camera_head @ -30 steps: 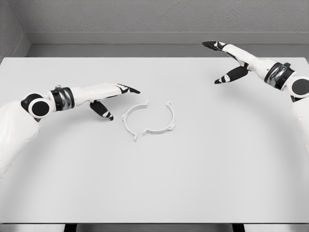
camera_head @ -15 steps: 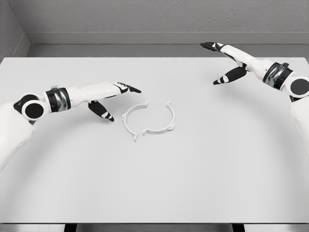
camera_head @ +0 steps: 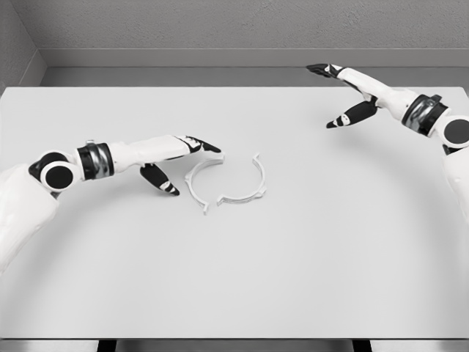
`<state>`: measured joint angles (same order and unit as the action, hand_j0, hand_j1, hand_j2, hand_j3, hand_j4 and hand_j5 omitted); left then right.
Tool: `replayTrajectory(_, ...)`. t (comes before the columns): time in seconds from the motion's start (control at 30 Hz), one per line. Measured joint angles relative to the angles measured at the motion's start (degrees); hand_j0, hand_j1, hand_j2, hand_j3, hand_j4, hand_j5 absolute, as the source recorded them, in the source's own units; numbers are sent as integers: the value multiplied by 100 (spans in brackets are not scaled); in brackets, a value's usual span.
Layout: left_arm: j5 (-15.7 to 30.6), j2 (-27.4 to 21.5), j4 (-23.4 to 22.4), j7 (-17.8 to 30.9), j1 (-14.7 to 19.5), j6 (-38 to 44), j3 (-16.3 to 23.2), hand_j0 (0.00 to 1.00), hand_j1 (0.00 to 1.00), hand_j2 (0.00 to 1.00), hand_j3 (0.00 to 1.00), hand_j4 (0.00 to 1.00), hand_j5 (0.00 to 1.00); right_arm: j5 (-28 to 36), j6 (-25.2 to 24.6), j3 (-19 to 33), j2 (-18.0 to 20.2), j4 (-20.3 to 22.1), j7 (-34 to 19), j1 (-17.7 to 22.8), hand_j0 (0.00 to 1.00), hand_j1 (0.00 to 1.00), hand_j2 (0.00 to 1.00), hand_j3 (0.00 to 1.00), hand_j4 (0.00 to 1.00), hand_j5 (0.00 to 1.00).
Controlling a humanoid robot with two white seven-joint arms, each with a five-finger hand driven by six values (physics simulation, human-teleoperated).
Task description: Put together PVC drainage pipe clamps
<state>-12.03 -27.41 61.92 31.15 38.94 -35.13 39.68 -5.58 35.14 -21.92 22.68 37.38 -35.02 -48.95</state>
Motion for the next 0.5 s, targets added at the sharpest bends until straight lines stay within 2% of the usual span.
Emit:
replayTrajectory(0.3,-36,174,-43,14,0,0,16,100,100,100,100,100,100,1,0,-45,32,67,0,0,100,100,100,100,100,100)
replayTrajectory(0.5,-112,332,-233,16,61,4,15,100,100,100,100,100,100,1,1,-50,39,79,0,0,100,100,100,100,100,100)
